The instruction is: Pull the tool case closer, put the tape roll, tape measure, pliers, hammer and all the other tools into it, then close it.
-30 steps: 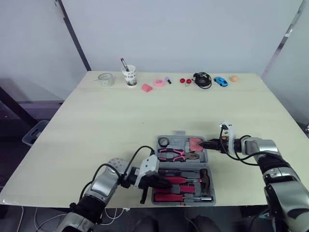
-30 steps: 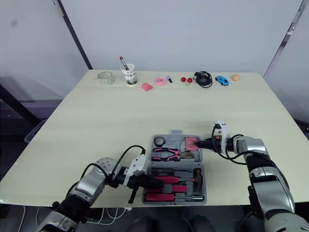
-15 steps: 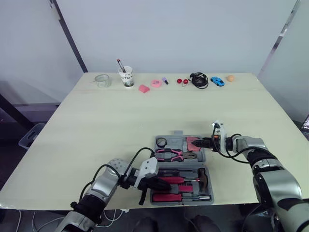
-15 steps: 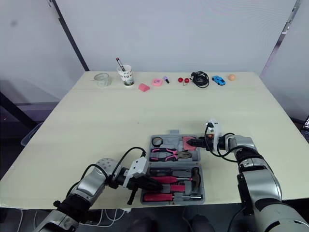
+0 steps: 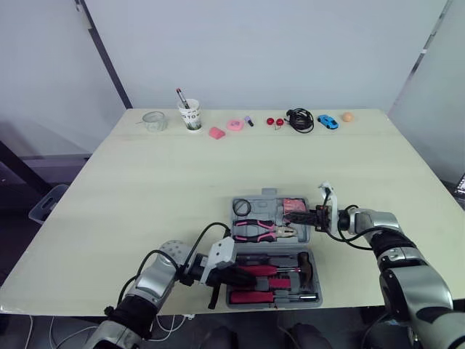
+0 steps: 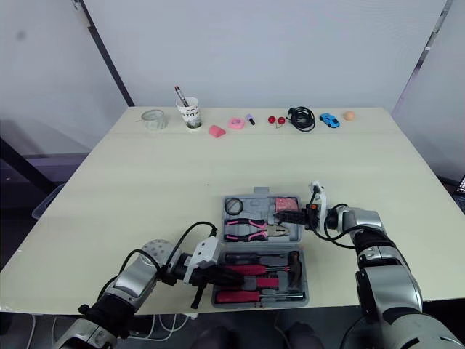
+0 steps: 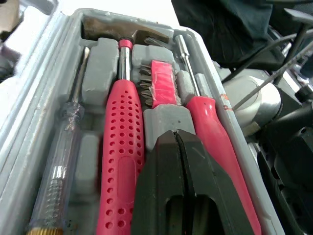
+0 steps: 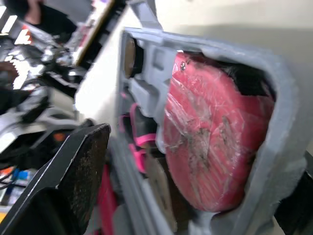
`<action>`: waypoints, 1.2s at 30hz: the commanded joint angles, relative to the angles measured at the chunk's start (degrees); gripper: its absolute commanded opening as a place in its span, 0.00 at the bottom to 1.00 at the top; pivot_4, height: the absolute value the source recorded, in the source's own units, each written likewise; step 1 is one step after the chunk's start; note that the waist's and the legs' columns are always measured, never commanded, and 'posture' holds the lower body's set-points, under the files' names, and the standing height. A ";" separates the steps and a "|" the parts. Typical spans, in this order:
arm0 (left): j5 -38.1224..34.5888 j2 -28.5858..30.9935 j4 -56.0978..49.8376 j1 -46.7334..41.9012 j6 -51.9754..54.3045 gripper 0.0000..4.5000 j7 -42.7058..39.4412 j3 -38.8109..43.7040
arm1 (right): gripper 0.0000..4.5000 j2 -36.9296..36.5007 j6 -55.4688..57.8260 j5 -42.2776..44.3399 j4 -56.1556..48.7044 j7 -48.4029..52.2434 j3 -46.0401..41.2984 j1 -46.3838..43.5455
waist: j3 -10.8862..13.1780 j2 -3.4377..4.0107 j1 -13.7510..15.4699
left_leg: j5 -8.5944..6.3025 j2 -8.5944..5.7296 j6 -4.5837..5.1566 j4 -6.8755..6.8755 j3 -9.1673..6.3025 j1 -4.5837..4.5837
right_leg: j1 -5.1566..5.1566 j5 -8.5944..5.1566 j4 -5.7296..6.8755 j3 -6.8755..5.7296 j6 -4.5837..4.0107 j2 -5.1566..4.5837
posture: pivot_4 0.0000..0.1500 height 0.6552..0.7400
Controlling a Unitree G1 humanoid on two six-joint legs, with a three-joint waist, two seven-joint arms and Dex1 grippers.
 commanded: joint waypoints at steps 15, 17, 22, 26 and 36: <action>-15.31 15.78 -15.75 16.74 9.30 0.00 1.66 22.15 | 0.98 -14.31 21.10 18.28 -51.80 3.82 0.17 22.76 | 0.17 0.09 0.96 | -0.01 0.17 -0.01 -0.12 -0.26 -0.09 | 0.01 -0.02 -0.31 -0.22 -0.01 -0.16 | 1.00 1.00; -16.29 15.45 -14.30 16.70 10.83 0.00 3.51 24.19 | 0.98 -15.64 20.73 19.23 -55.66 1.14 -1.48 26.31 | 0.17 0.10 1.31 | -0.01 0.23 -0.01 -0.13 -0.19 -0.09 | 0.02 -0.02 -0.39 -0.20 -0.01 -0.19 | 1.00 1.00; -15.73 14.40 -9.91 15.13 9.77 0.00 6.02 26.17 | 0.98 -17.30 15.46 20.00 -62.55 -3.81 -6.51 34.34 | 0.16 0.06 1.66 | -0.01 0.02 -0.01 -0.08 -0.02 -0.08 | 0.04 -0.14 -0.54 -0.12 -0.19 -0.19 | 1.00 1.00; -14.51 13.86 -7.67 14.06 7.79 0.24 6.75 26.42 | 1.00 -16.93 5.67 16.77 -66.23 -8.09 -9.75 40.48 | 0.18 -0.01 1.78 | -0.01 0.02 -0.01 -0.10 -0.05 -0.13 | 0.04 -0.13 -0.56 -0.17 -0.18 -0.17 | 1.00 1.00; -10.87 13.80 -4.92 13.50 1.68 0.98 11.79 28.12 | 1.00 -15.92 -20.06 8.49 -61.14 -15.83 -18.12 50.89 | 0.17 -0.03 1.74 | -0.01 0.01 -0.01 -0.09 0.10 -0.10 | 0.07 -0.13 -0.58 -0.14 -0.18 -0.15 | 1.00 1.00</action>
